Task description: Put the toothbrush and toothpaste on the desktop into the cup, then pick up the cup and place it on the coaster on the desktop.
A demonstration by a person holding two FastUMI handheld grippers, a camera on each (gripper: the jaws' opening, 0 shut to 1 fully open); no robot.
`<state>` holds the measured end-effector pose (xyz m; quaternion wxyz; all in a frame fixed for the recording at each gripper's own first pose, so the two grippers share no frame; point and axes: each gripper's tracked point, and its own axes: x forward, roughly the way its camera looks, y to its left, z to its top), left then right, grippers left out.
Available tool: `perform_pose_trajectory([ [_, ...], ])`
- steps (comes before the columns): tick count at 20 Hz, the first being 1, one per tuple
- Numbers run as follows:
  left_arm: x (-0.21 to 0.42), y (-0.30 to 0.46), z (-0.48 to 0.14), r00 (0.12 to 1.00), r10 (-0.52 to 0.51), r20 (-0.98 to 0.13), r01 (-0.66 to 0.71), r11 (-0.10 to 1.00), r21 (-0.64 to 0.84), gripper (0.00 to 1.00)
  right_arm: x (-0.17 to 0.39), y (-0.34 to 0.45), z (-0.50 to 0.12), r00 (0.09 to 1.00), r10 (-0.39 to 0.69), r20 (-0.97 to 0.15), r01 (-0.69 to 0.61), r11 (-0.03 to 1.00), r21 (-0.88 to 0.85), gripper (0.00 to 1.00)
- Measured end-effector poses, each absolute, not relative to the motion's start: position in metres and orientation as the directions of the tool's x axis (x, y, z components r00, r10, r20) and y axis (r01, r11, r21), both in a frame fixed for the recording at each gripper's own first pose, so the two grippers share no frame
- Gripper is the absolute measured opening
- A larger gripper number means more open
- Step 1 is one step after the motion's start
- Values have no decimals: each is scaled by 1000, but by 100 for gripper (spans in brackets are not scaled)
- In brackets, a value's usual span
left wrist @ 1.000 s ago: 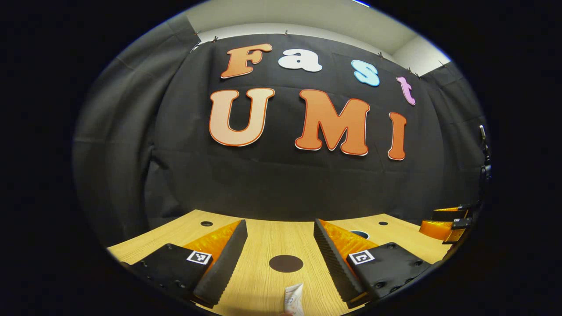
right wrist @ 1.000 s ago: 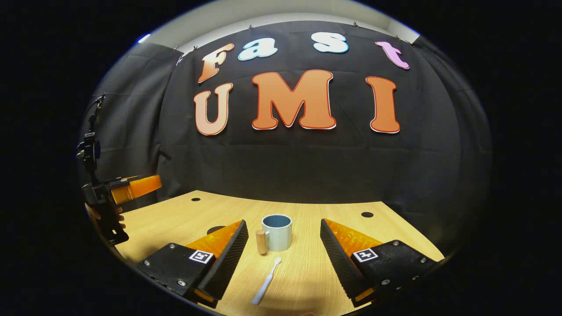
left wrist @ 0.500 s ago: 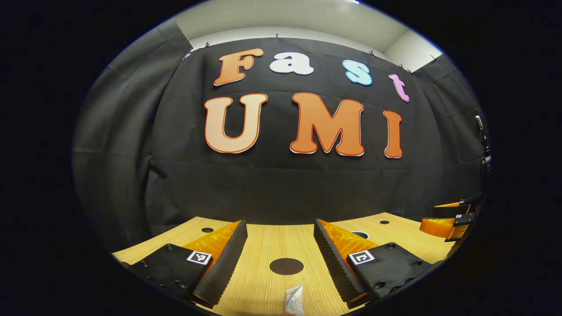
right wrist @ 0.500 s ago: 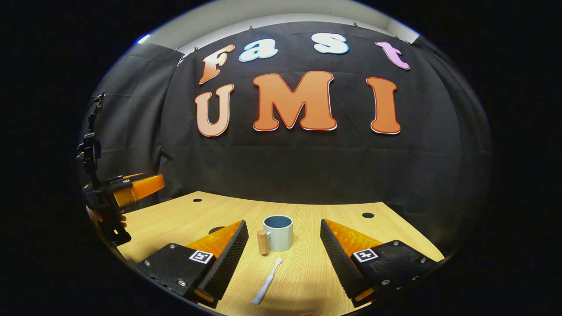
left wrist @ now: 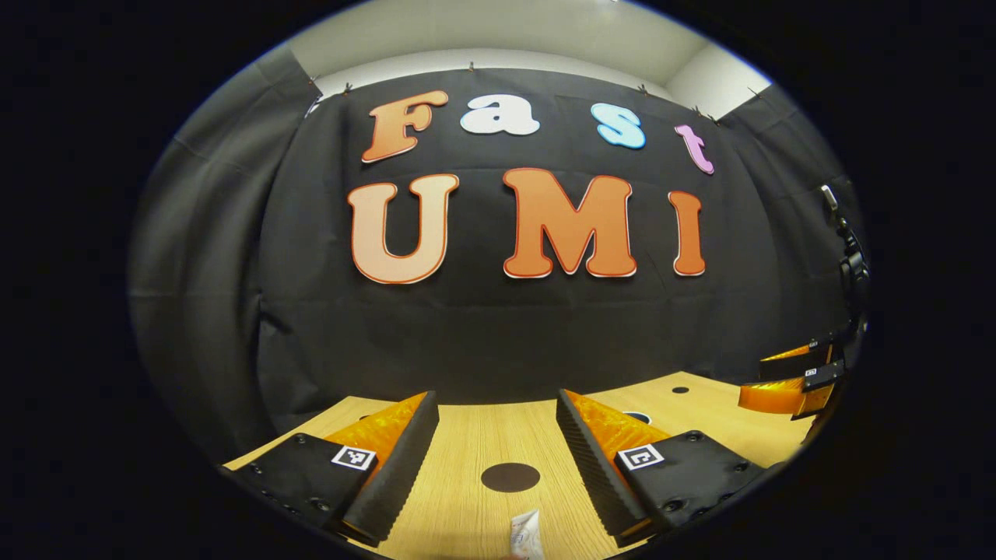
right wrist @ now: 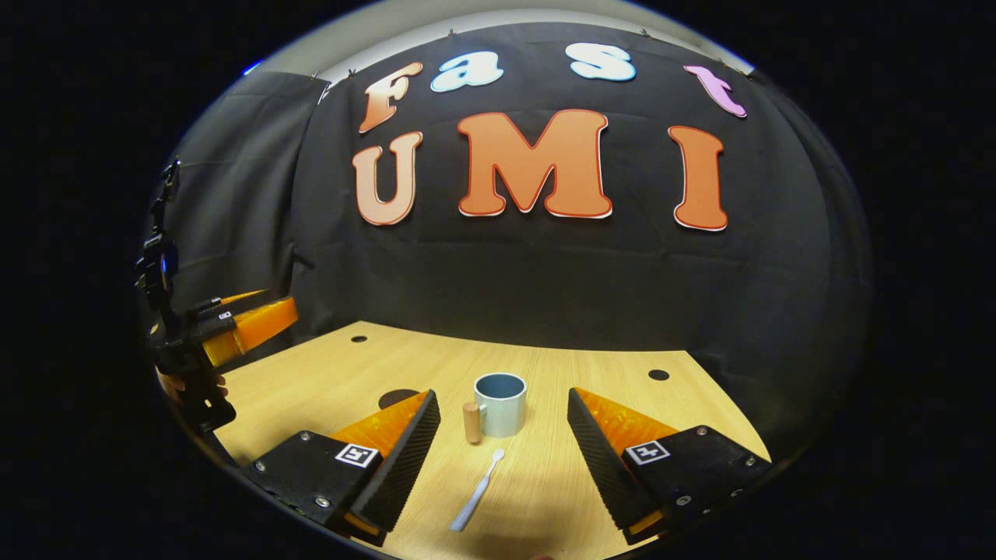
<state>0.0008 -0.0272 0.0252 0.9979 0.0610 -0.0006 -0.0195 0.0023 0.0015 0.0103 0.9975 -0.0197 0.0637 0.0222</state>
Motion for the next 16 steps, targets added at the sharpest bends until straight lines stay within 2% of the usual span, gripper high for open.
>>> perform_pose_trajectory([
  [10, 10, -26, -13, 972, -54, -228, 93, 982, 167, 99, 4, 23, -25, 916, 104, -388, -120, 993, -18, 99],
  [16, 6, -26, -64, 915, -72, -398, 129, 985, 118, 98, 8, 30, -75, 820, 112, -562, -115, 993, 30, 98],
])
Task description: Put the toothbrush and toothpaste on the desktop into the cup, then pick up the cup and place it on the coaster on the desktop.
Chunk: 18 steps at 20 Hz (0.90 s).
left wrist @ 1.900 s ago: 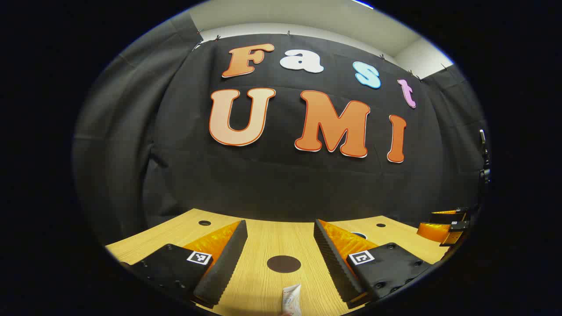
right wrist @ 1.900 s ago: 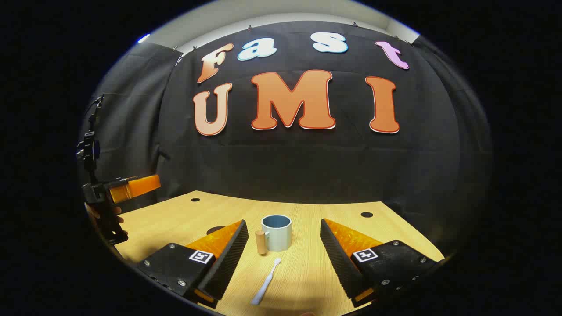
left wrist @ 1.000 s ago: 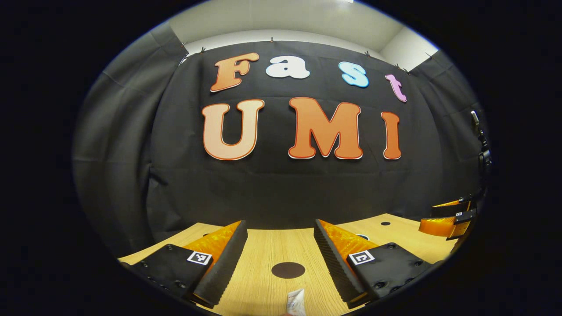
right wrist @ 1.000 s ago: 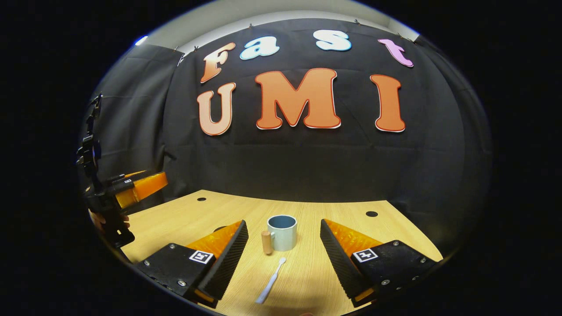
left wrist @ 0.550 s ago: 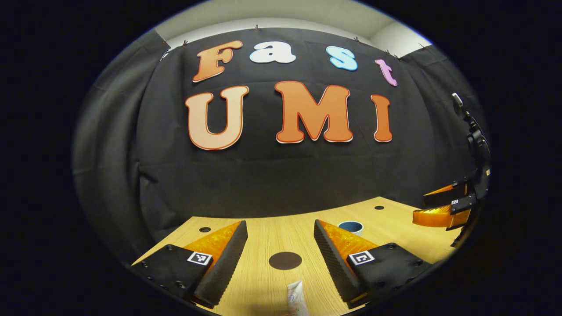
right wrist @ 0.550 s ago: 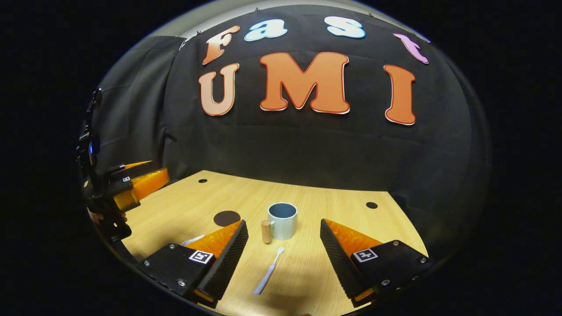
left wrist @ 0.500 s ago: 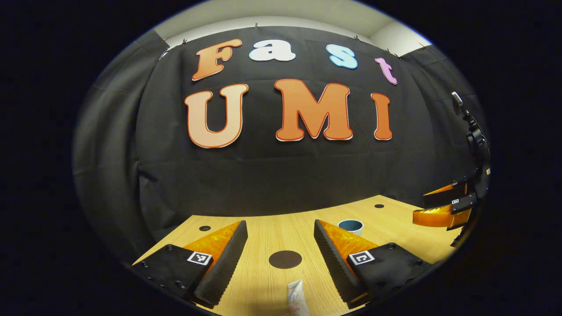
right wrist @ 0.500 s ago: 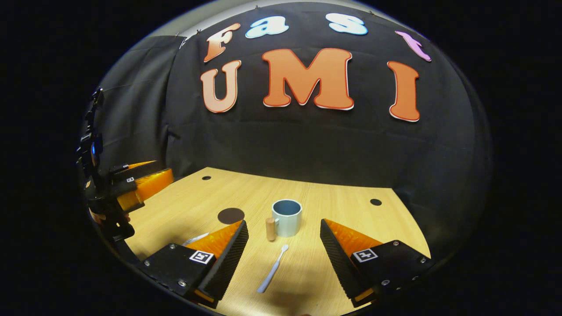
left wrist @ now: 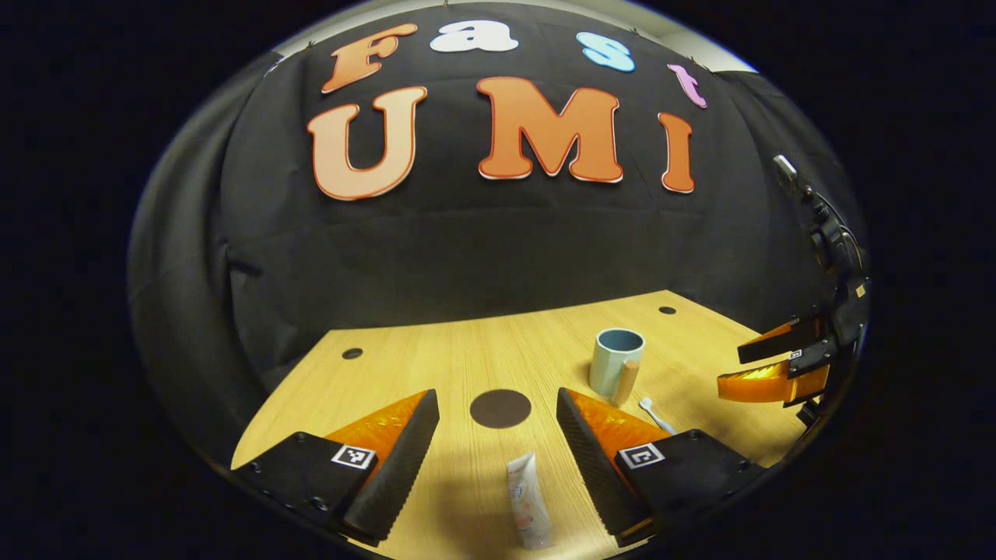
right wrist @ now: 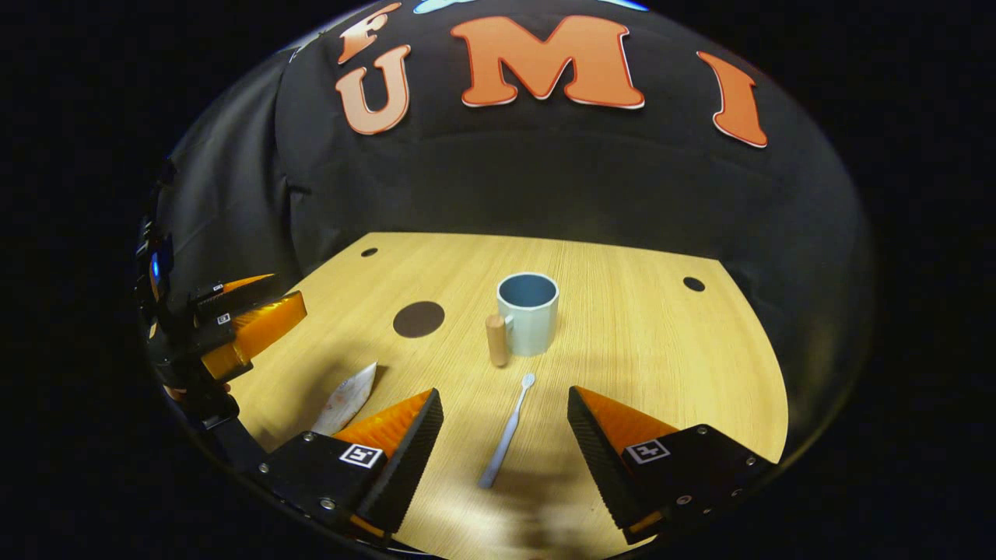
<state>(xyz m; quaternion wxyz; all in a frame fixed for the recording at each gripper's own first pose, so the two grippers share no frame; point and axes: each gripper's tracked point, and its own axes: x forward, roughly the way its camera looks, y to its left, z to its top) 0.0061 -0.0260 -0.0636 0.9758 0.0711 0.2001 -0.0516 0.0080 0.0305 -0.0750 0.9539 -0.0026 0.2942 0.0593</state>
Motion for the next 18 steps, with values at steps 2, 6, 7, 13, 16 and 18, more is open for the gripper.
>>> perform_pose_trajectory([
  [2, 3, -23, -85, 885, -65, -461, 126, 987, 103, 98, 10, 32, -86, 791, 111, -601, -123, 992, 20, 97],
  [6, -5, -23, -124, 790, -78, -608, 137, 989, 52, 98, 9, 39, -111, 722, 130, -679, -128, 990, 54, 95],
  [7, -7, -20, -130, 768, -72, -636, 141, 988, 58, 99, 8, 39, -112, 705, 128, -698, -125, 991, 55, 93],
  [13, -19, -31, -154, 632, -98, -769, 179, 984, 22, 98, 8, 40, -108, 622, 103, -776, -108, 993, 44, 86],
  [16, -24, -27, -163, 558, -87, -825, 175, 984, 14, 98, 3, 42, -107, 553, 128, -823, -86, 992, 97, 81],
  [18, -27, -26, -172, 502, -72, -862, 171, 985, 18, 98, 5, 39, -109, 532, 124, -838, -76, 992, 99, 77],
])
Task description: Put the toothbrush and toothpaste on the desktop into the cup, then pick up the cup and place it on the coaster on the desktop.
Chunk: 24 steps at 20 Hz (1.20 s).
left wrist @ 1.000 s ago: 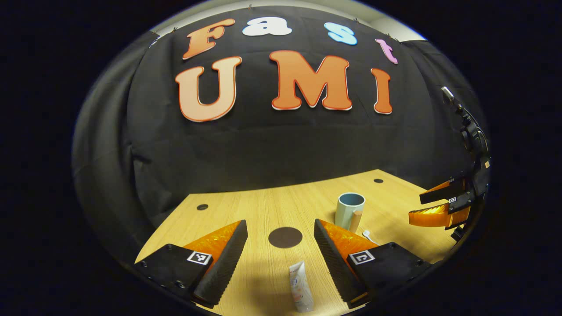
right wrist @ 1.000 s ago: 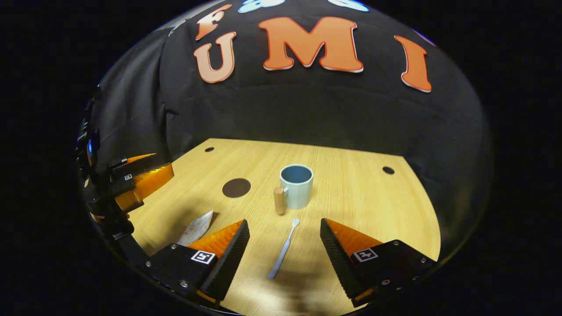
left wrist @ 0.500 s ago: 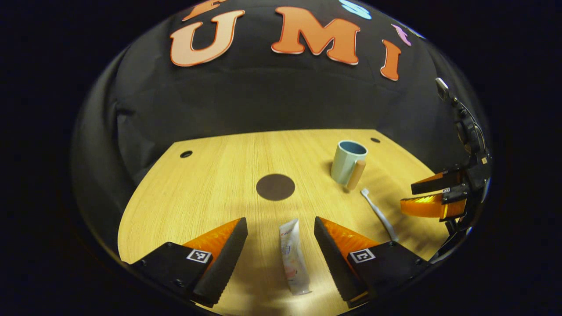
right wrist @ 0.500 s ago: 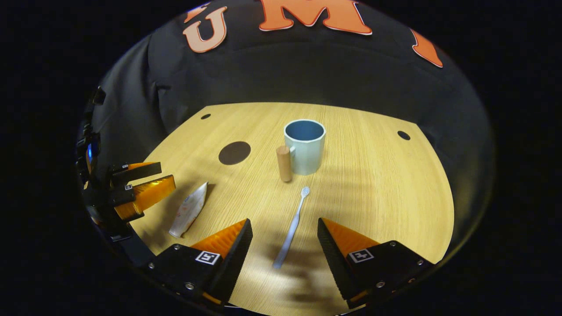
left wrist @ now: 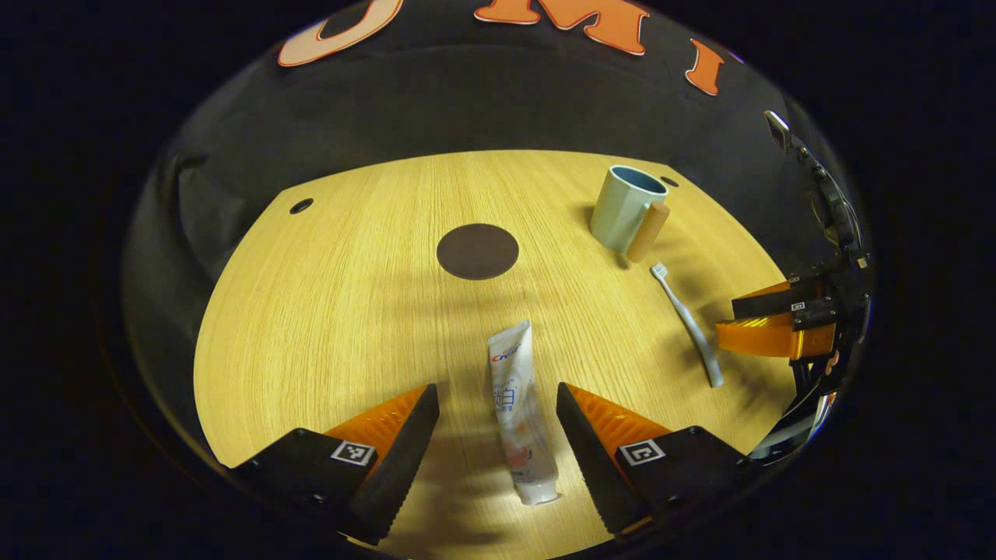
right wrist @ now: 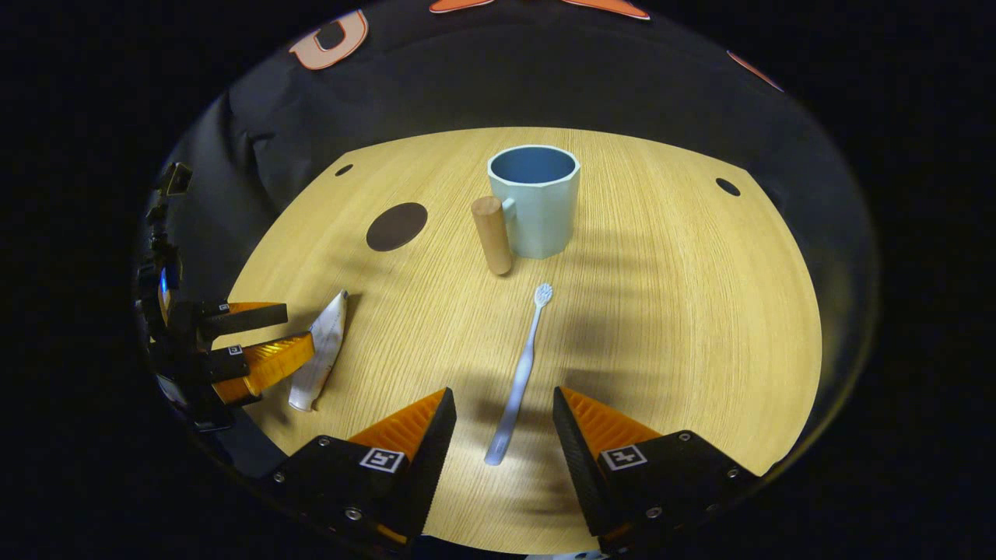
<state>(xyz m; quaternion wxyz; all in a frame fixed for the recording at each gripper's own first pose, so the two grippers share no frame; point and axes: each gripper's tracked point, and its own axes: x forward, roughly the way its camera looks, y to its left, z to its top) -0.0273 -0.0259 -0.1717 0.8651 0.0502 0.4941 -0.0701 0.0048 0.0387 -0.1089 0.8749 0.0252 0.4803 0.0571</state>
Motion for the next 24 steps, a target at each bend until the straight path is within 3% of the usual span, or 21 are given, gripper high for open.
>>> perform_pose_trajectory([
  [4, -45, -44, -188, 375, -100, -922, 122, 991, -58, 81, 10, 41, -122, 481, 118, -869, -32, 993, 118, 75],
  [6, -43, -48, -191, 357, -96, -929, 80, 994, -72, 79, 10, 46, -122, 472, 136, -871, -25, 990, 141, 63],
  [7, -44, -48, -192, 346, -84, -934, 59, 996, -68, 70, 14, 47, -122, 474, 137, -870, -24, 989, 143, 67],
  [8, -43, -47, -195, 336, -78, -939, 41, 997, -69, 65, 15, 50, -121, 471, 142, -871, -24, 989, 148, 66],
  [10, -47, -50, -199, 305, -94, -948, 23, 996, -91, 43, 17, 53, -121, 463, 144, -875, -28, 989, 148, 64],
  [14, -38, -51, -198, 323, -108, -940, 17, 994, -109, 21, 20, 52, -133, 428, 137, -894, -23, 990, 141, 58],
  [17, -41, -54, -197, 342, -119, -932, 8, 992, -124, 18, 23, 41, -147, 402, 88, -911, 20, 994, 105, 51],
  [18, -42, -57, -196, 346, -128, -929, 10, 991, -132, 18, 22, 38, -150, 384, 74, -921, 47, 994, 99, 43],
  [19, -43, -59, -195, 355, -138, -925, 15, 990, -142, 18, 25, 36, -154, 377, 67, -924, 48, 995, 92, 44],
  [20, -42, -60, -193, 364, -148, -919, 17, 988, -153, 16, 30, 35, -156, 374, 64, -925, 44, 995, 87, 35],
  [24, -43, -58, -194, 384, -146, -912, 8, 988, -155, 18, 43, 34, -164, 401, 39, -915, 44, 997, 62, 18],
])
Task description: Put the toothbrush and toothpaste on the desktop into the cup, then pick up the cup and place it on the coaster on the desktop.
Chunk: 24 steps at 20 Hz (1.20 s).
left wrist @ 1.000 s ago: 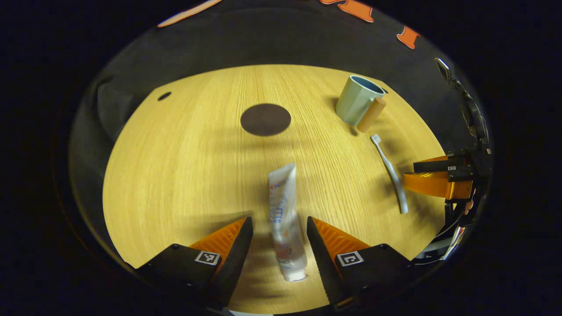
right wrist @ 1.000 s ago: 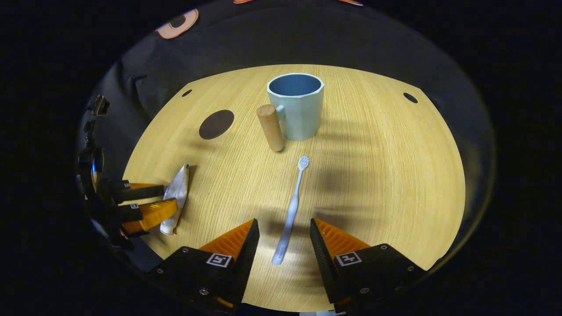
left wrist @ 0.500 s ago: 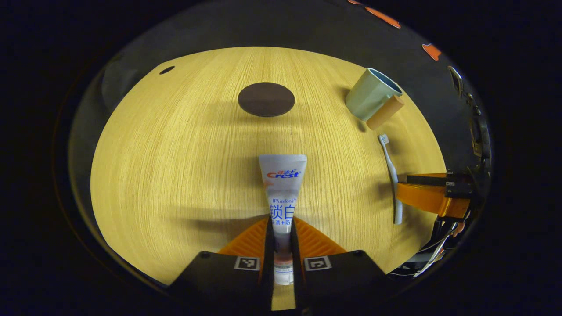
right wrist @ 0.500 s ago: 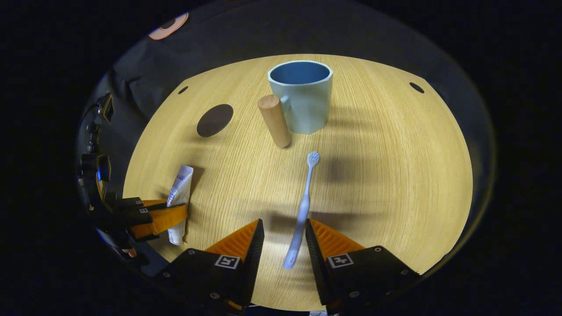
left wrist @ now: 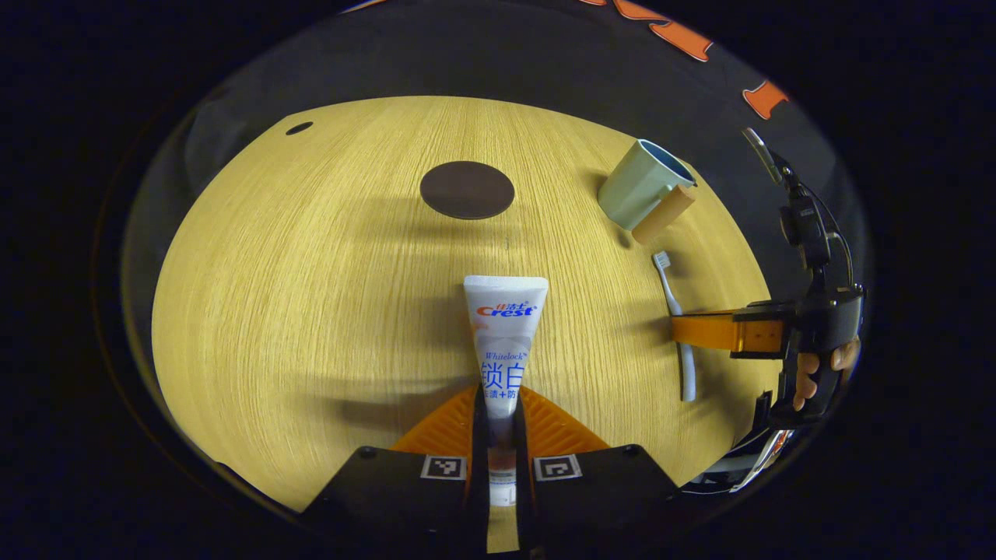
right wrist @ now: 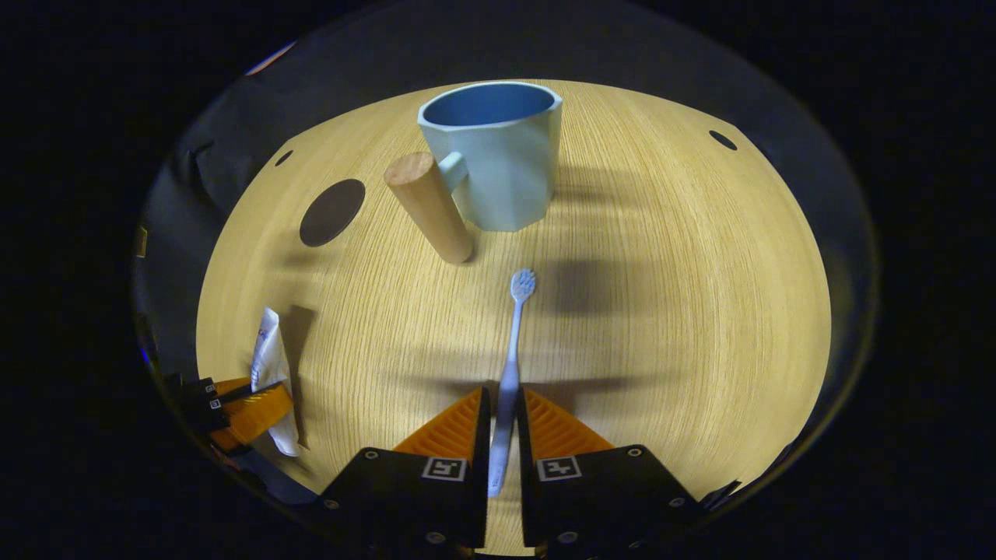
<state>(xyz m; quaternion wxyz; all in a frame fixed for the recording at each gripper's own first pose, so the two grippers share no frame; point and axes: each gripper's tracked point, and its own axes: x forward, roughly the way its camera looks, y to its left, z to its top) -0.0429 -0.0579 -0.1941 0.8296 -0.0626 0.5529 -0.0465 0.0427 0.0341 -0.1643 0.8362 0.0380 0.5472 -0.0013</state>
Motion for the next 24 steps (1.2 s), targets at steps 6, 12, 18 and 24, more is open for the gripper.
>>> perform_pose_trajectory([
  [6, -36, -57, -194, 437, -121, -891, -10, 990, -139, 18, 48, 33, -163, 447, 40, -894, 32, 998, 61, 8],
  [12, -14, -44, -215, 488, -90, -868, -8, 994, -107, 18, 50, 26, -139, 550, 52, -834, 40, 995, 89, 8],
  [18, 20, -13, -266, 530, -83, -844, -2, 995, -99, 18, 57, 15, -104, 665, 129, -736, -13, 987, 162, 8],
  [24, 20, -12, -262, 580, -61, -812, 14, 998, -65, 16, 72, 11, -67, 770, 181, -612, -63, 976, 208, 8],
])
